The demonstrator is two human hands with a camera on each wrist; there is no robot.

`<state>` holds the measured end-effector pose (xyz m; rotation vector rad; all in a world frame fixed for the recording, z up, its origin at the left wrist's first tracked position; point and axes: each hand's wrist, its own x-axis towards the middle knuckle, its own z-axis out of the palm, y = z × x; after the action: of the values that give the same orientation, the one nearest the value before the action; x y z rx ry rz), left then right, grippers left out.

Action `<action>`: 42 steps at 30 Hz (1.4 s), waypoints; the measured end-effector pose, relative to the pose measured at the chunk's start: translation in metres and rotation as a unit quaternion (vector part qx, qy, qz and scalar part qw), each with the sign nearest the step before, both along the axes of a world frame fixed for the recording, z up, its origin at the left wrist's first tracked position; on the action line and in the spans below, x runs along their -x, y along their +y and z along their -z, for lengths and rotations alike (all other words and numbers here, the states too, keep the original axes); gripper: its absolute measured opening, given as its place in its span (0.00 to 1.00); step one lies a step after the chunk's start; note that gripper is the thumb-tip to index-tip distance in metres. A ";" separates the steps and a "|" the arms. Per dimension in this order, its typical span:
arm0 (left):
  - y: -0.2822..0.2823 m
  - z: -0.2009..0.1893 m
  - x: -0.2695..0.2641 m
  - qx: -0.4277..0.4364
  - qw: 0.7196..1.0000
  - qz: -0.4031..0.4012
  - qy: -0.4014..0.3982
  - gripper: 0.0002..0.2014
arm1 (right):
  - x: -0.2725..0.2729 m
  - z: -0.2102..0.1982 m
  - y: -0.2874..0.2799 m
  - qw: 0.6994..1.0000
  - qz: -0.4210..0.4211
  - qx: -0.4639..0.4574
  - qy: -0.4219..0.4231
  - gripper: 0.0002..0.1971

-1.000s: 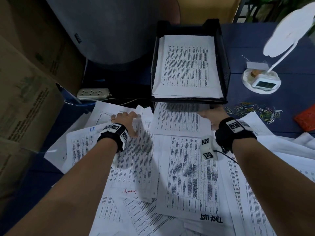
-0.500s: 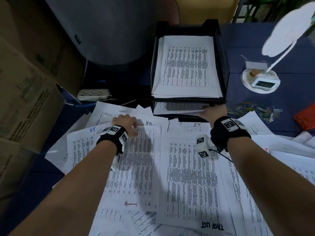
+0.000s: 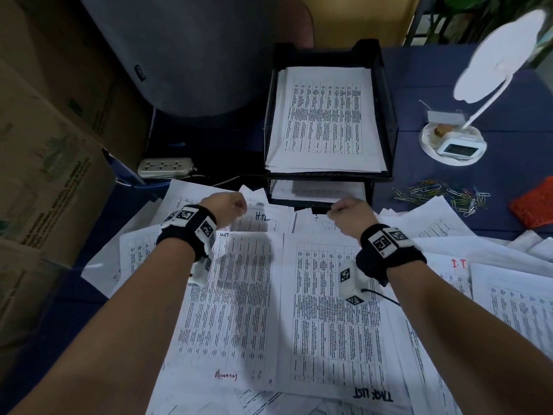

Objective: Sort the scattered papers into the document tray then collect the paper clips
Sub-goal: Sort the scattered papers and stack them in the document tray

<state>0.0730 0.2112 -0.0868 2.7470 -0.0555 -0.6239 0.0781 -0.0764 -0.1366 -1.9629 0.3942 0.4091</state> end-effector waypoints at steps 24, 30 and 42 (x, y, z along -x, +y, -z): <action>-0.036 -0.026 -0.019 0.018 0.999 -0.033 -0.013 0.23 | 0.044 -0.022 0.029 0.957 -0.244 -0.077 0.134 0.48; -0.049 0.008 -0.014 -0.004 0.998 -0.057 0.025 0.27 | 0.030 -0.007 0.012 0.982 -0.168 0.035 0.079 0.03; -0.033 0.026 -0.014 -0.205 0.977 0.026 0.052 0.40 | -0.008 -0.010 -0.044 0.981 0.149 0.121 -0.028 0.14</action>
<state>0.0867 0.1785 -0.1124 3.1092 0.0286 -0.8788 0.0858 -0.1201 -0.1265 -2.1011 0.7173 0.1165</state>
